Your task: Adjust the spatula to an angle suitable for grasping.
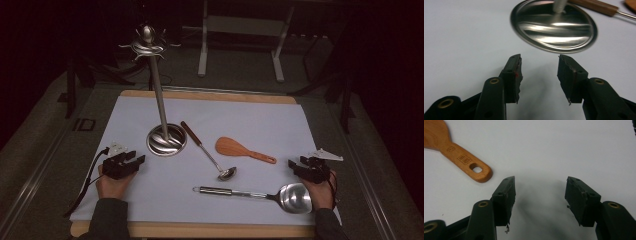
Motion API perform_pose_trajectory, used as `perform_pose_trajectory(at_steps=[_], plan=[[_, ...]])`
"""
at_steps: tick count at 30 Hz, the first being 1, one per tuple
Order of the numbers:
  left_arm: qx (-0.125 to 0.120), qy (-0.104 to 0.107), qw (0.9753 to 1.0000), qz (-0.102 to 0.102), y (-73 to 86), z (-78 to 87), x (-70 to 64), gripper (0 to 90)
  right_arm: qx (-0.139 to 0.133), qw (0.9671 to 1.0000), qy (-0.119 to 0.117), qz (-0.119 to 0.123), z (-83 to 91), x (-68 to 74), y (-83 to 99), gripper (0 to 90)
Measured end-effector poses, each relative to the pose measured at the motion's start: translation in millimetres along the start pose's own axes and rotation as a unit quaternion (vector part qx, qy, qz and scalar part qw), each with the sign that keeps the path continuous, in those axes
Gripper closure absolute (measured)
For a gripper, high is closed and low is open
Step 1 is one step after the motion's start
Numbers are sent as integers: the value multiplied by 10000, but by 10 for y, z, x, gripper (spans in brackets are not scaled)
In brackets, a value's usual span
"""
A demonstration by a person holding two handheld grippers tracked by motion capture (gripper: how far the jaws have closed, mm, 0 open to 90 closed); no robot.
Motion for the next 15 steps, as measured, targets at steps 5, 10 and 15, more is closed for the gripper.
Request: perform_pose_trajectory(at_steps=[5, 10, 15], plan=[[-109, 118, 9997, -167, 0, 18, -30, 568, 161, 9998, -110, 99, -23, 20, -4, 424], [-122, 149, 9996, -196, 0, 20, -34, 567, 278, 9993, -169, 200, -42, 38, -8, 429], [-175, 204, 9993, -250, 2, 28, -45, 561, 397, 9985, -209, 320, 2, 41, -32, 446]])
Point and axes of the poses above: each handheld gripper's, and its own axes: z roughly backward along the jaws, y roughly out of its underside, x roughly to its left, the point moved 4 cm from there along -z, roughly forward along the jaws, and after that the axes turned 8 degrees about -y, right-handed, at the moved point
